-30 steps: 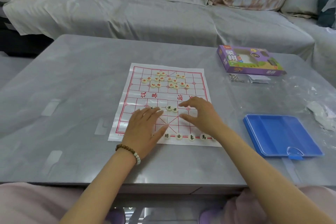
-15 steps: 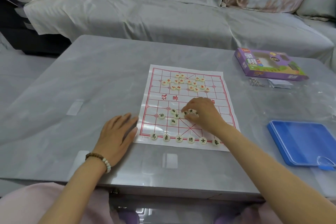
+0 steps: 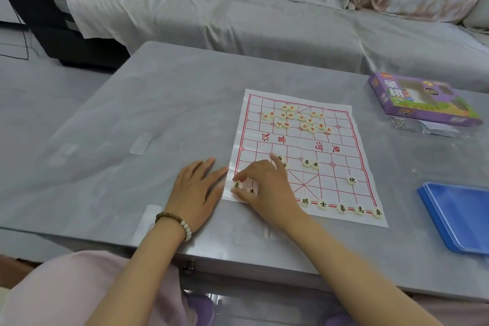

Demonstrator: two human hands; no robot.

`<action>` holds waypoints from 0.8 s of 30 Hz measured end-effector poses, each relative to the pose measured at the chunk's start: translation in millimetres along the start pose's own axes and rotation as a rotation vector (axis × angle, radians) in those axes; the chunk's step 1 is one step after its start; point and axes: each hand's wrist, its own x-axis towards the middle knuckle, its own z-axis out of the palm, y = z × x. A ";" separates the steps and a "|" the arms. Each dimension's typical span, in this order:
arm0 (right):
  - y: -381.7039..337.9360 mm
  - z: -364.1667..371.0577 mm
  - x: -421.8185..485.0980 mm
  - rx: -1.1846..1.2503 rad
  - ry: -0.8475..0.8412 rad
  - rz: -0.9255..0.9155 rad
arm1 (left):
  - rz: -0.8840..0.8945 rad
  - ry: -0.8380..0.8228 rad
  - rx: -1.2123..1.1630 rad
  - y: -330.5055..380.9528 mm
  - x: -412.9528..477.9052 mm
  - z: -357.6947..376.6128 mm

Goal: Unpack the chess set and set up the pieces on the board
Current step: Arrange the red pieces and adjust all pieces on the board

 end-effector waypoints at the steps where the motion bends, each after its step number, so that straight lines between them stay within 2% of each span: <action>1: -2.2 3.8 -0.3 -0.010 -0.004 -0.001 | -0.006 0.010 -0.019 -1.1 -1.0 0.0; 8: -5.5 7.6 -0.4 -0.028 -0.014 0.000 | -0.013 0.007 -0.043 -1.7 -3.1 -0.2; 13: 5.8 -4.8 -2.1 0.008 0.070 -0.007 | 0.042 0.015 -0.133 -1.8 -4.7 -1.1; 19: 20.2 -17.8 -13.0 -0.084 -0.007 0.006 | 0.072 0.000 -0.145 5.3 0.0 -0.1; 24: 19.1 -15.1 -16.6 -0.138 0.002 0.017 | 0.059 0.010 -0.188 8.0 2.5 0.5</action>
